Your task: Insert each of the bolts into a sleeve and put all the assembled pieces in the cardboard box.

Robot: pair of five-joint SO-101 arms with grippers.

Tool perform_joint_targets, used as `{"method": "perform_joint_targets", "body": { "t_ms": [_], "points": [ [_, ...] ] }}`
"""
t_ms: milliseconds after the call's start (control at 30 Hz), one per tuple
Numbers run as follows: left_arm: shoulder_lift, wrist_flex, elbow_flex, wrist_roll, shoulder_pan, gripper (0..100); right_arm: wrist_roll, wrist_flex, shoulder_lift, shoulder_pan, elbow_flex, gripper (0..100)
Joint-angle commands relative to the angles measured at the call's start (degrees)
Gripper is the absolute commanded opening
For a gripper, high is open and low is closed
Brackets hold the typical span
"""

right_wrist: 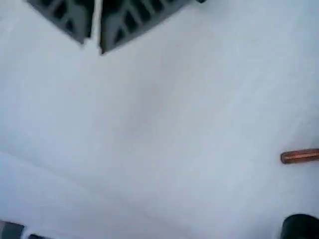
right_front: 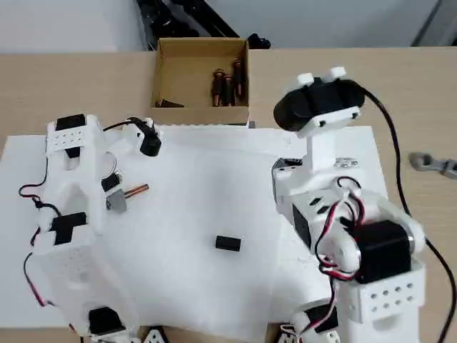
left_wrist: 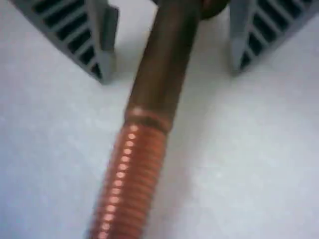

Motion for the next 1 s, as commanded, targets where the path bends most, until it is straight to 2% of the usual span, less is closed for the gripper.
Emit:
{"method": "perform_joint_targets", "body": {
  "t_ms": [0, 67, 300, 433, 567, 733, 833, 967],
  "points": [
    [2.0, -2.3, 0.1, 1.0, 0.4, 7, 0.3, -1.2, -1.6, 0.2, 0.4, 0.5],
    [1.3, -2.3, 0.1, 1.1, 0.4, 0, 0.3, -1.2, -1.6, 0.2, 0.6, 0.5],
    [-6.2, -1.0, 0.1, 0.5, 0.5, 1, 0.2, -1.2, -1.3, 0.2, 0.6, 0.5],
    [-10.3, 1.4, 0.0, -4.8, 2.5, 1, 0.2, -1.3, -1.3, 0.2, 1.5, 0.5],
    [-13.6, 9.0, -4.1, -8.2, 5.8, 1, 0.1, -1.3, -1.6, 0.2, 2.7, 0.5],
    [-18.3, 9.8, -10.9, -9.3, 7.6, 1, 0.1, -1.3, -1.7, 0.2, 2.7, 0.5],
    [-19.6, 9.8, -13.2, -14.0, 7.9, 1, 0.1, -1.3, -1.7, 0.2, 2.7, 0.5],
    [-19.2, 9.8, -13.4, -19.4, 9.6, 6, 0.1, -1.3, -1.7, 0.2, 2.7, 0.5]
  ]
}}
